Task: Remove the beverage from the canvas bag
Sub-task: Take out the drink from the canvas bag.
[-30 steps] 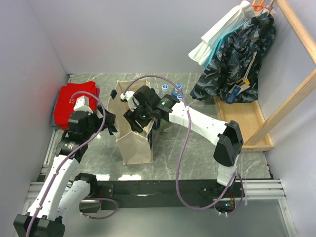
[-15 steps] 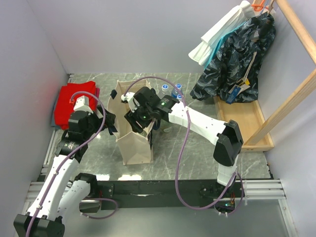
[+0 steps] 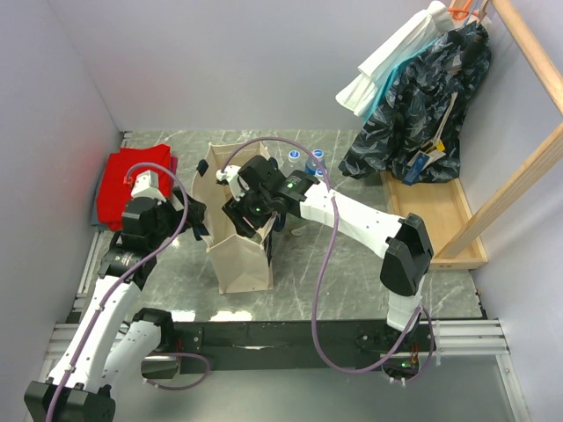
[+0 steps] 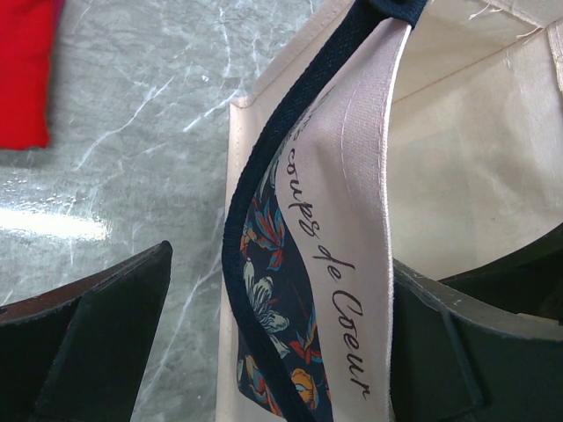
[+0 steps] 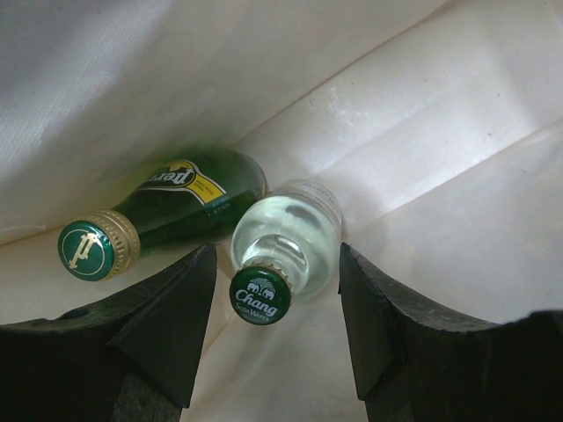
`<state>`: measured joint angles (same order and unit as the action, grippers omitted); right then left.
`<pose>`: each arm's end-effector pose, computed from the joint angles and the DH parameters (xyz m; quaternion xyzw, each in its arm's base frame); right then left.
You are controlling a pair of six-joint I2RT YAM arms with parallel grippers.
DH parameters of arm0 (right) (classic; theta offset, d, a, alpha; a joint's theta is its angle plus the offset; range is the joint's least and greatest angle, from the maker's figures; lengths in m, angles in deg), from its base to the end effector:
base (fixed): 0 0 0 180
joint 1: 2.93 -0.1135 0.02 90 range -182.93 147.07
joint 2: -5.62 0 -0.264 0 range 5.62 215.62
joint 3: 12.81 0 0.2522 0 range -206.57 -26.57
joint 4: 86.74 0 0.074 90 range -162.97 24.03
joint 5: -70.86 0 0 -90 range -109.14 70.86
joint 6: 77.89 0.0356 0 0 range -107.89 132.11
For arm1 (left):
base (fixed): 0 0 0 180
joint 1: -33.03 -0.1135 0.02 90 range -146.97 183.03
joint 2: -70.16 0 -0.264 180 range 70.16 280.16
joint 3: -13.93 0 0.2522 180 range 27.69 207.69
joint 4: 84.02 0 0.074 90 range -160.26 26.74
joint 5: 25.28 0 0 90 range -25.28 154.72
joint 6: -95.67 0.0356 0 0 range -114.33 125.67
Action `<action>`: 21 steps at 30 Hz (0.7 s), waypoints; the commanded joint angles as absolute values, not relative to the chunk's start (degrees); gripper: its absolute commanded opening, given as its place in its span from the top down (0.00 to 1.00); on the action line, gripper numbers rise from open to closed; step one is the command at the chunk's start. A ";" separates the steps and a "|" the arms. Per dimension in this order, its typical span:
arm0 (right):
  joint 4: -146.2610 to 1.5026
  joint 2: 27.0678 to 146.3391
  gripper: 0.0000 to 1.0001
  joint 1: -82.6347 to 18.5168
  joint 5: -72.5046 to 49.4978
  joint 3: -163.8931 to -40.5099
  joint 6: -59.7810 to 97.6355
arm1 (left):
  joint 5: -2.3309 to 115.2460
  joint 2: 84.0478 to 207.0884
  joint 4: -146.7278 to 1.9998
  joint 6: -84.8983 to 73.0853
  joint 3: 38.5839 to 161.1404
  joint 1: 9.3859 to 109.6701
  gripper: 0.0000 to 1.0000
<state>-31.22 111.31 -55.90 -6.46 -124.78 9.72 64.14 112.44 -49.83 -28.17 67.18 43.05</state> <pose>0.2425 0.3345 0.3129 -0.4668 0.8072 0.2415 0.2687 0.1703 -0.0305 0.2959 -0.1696 0.8175 -0.2095 0.5089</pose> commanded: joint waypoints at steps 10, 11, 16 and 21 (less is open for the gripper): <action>-31.05 110.12 0.35 -55.58 -7.81 -123.95 9.74 | 64.02 112.53 -51.01 -27.46 68.74 43.31 0.04; -31.05 110.21 0.35 -55.49 -7.81 -124.04 9.83 | 63.93 112.53 -51.10 -27.37 68.65 43.22 0.04; -31.05 110.39 0.35 -55.58 -7.46 -124.39 10.00 | 63.75 112.70 -51.10 -27.29 68.82 43.31 0.04; -30.53 110.65 0.37 -55.58 -7.19 -124.39 9.74 | 63.93 112.52 -51.10 -27.37 68.74 43.31 0.04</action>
